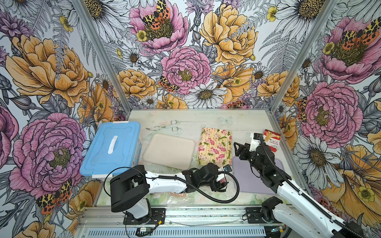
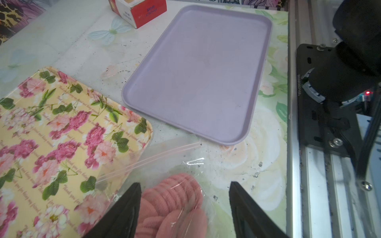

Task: Pour cookies out of the ziploc bag
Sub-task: Pick up the ziploc bag from the center of the board.

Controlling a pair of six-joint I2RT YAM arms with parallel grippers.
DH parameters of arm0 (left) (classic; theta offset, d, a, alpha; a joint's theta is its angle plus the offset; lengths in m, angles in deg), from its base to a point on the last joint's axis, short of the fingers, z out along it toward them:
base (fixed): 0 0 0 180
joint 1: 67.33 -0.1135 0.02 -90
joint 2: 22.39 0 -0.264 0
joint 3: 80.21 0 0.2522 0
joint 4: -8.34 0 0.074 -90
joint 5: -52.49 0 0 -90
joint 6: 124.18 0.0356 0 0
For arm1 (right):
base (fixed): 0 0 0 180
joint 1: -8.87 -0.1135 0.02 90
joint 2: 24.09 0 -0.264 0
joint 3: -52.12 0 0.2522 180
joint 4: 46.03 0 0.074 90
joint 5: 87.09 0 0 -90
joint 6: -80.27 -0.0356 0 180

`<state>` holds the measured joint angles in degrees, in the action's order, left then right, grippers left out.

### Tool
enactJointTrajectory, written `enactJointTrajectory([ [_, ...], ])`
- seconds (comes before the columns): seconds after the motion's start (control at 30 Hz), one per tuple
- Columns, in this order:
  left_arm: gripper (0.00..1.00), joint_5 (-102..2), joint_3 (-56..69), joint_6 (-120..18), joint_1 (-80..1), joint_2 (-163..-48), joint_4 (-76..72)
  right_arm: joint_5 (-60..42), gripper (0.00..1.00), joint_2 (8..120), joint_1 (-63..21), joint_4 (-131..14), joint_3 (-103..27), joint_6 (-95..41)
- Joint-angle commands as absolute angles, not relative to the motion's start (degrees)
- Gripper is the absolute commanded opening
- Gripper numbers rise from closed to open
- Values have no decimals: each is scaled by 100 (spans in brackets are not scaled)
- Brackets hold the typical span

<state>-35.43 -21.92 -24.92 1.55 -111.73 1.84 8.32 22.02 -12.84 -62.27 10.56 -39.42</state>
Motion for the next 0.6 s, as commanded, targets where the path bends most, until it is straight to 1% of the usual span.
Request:
enactJointTrajectory([
  [0.0, 69, -3233, -2105, -2132, 130, -11003, -200, 808, 78, 2201, -1004, -6498, 1065, -3746],
  [0.07, 67, -3093, -2047, -2007, 114, -10963, -381, 739, 78, 2256, -838, -6483, 1076, -3803],
  [0.17, 65, -3439, -1974, -1983, 37, -10995, -546, 437, 78, 2448, -699, -6486, 969, -3856],
  [0.23, 65, -3343, -1888, -1978, 13, -11118, -601, 349, 78, 2504, -672, -6480, 903, -3879],
  [0.43, 60, -3623, -1563, -1978, -110, -11661, -694, 198, 78, 2371, -645, -6489, 913, -3880],
  [0.57, 58, -3562, -1456, -1964, -186, -11841, -799, 136, 79, 2209, -599, -6488, 929, -3906],
])
